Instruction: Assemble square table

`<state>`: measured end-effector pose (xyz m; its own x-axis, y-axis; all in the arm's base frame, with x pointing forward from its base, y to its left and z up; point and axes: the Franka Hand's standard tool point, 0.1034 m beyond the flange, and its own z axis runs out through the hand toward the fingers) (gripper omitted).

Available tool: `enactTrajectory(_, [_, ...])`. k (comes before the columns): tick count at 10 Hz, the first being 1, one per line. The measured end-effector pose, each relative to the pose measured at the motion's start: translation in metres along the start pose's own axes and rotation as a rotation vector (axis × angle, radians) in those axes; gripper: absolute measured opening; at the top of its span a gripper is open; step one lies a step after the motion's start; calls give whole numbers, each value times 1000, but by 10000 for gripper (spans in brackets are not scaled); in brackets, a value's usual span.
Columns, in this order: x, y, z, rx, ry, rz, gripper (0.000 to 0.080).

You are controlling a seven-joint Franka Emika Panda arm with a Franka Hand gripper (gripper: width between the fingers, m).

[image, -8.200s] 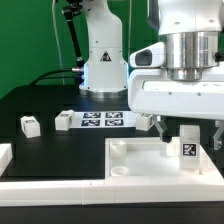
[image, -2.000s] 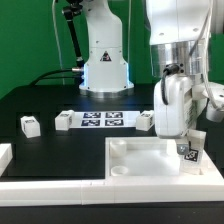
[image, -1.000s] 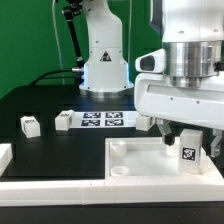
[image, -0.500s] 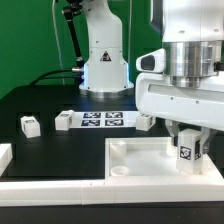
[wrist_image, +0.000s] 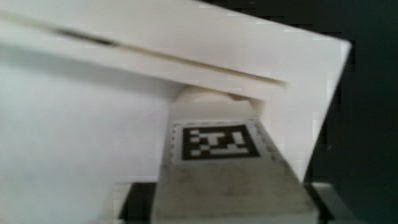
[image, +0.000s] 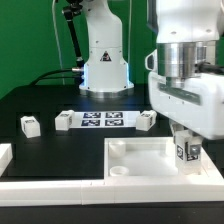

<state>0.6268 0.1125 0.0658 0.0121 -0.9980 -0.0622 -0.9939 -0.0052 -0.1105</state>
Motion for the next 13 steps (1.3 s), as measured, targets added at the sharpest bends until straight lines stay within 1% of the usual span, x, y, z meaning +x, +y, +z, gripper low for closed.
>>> enactTrajectory(1, [-4,0,1,13,-23,181,289])
enactTrajectory(3, [-10,-3,1,55,-46,435,291])
enactTrajectory(4, [-12,-2,1,55,-46,530,291])
enactTrajectory(5, [-11,-2,1,55,-45,527,291])
enactTrajectory(6, [-11,-2,1,55,-44,498,292])
enactTrajectory(7, [-11,-3,1,56,-38,406,292])
enactTrajectory(8, [-12,-6,-1,56,-28,194,470])
enactTrajectory(9, [-13,-9,-2,61,-23,-41,605])
enactTrajectory(10, [-14,-9,-1,64,-24,-130,605])
enactTrajectory(11, [-13,-9,-1,63,-19,-174,640])
enactTrajectory(13, [-10,-9,-1,62,-7,-352,647])
